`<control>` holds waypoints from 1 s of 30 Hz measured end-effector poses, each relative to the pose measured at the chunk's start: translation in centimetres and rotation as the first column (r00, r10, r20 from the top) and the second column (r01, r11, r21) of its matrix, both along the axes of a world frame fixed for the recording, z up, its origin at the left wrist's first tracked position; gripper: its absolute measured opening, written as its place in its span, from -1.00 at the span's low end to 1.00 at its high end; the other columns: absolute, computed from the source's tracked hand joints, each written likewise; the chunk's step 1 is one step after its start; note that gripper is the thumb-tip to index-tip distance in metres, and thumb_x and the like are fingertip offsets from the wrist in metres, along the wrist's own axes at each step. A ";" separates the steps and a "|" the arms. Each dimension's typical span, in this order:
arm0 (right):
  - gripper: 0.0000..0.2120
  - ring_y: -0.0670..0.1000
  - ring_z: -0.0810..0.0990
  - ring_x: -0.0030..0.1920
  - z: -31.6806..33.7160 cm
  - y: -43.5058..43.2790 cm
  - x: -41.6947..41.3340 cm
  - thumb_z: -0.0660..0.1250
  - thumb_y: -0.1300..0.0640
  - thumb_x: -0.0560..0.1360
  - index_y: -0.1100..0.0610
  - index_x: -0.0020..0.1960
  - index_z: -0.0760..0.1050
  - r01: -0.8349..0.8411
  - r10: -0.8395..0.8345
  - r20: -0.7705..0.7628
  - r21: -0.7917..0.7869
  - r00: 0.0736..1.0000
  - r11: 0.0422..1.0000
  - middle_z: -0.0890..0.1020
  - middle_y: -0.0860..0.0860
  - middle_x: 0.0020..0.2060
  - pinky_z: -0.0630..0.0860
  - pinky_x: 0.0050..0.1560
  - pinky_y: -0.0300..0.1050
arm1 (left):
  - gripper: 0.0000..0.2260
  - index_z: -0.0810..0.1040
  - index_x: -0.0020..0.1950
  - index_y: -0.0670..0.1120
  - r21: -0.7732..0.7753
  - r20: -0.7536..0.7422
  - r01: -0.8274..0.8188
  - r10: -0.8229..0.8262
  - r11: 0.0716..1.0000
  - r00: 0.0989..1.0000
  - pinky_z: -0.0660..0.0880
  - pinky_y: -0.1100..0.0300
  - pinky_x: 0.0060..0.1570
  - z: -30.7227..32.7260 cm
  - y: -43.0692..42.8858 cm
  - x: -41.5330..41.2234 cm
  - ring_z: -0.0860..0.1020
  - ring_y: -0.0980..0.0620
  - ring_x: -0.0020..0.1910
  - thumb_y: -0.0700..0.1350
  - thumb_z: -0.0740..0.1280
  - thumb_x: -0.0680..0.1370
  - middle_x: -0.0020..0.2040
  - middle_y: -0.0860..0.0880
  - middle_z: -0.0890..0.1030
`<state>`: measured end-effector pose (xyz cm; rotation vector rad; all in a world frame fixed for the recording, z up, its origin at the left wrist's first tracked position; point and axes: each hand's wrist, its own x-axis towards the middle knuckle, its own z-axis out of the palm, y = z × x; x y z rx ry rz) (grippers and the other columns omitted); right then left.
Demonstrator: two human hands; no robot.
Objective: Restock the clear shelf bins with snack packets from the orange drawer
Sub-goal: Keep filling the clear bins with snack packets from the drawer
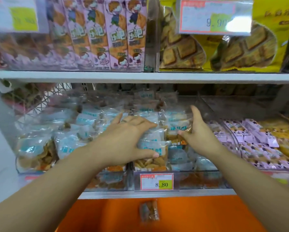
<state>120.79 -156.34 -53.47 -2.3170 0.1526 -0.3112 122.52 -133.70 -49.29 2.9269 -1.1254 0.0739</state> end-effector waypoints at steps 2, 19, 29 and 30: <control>-0.25 -0.08 0.52 -0.32 0.4 0.0 0.2 0.26 0.27 0.55 -0.05 0.54 -0.12 0.003 -0.003 0.004 -0.020 1.000 1.000 0.48 0.01 0.00 0.37 -0.48 -0.32 | -0.27 0.05 0.52 0.22 -0.004 -0.001 -0.002 0.002 1.000 1.000 -0.14 -0.07 0.50 0.0 0.0 -0.1 0.11 0.10 0.50 0.43 0.15 0.42 0.52 0.15 0.17; -0.27 0.22 0.36 0.38 0.3 0.3 -0.7 0.27 0.00 0.57 -0.24 0.51 -0.16 -0.075 0.040 -0.127 -0.281 0.991 0.957 0.00 0.21 0.52 0.25 0.39 0.06 | -0.24 0.00 0.54 0.18 -0.020 0.048 -0.018 0.019 1.000 0.999 -0.12 -0.12 0.50 0.1 -0.2 -1.1 0.12 0.09 0.50 0.41 0.18 0.43 0.53 0.14 0.14; -0.88 -0.16 0.46 -0.19 -0.8 0.8 -9.2 0.38 0.21 0.46 0.14 0.00 0.58 0.001 0.132 0.452 -0.282 0.882 0.959 0.53 -0.09 -0.19 0.36 -0.16 -0.45 | -0.82 0.57 0.00 -0.06 -0.397 0.449 0.371 -0.175 0.840 0.876 0.43 0.14 -0.12 -3.8 2.1 -7.5 0.53 0.02 -0.14 -0.02 0.24 0.54 -0.12 0.02 0.59; -0.92 -0.13 0.47 -0.28 -1.8 1.0 -10.4 0.36 0.19 0.44 0.13 -0.08 0.59 -0.031 0.158 0.456 -0.275 0.876 0.961 0.54 -0.10 -0.28 0.41 -0.22 -0.40 | -0.85 0.59 -0.05 -0.08 -0.404 0.471 0.389 -0.176 0.828 0.865 0.41 0.16 -0.13 -5.0 2.4 -8.4 0.52 0.02 -0.16 -0.07 0.26 0.53 -0.15 0.02 0.59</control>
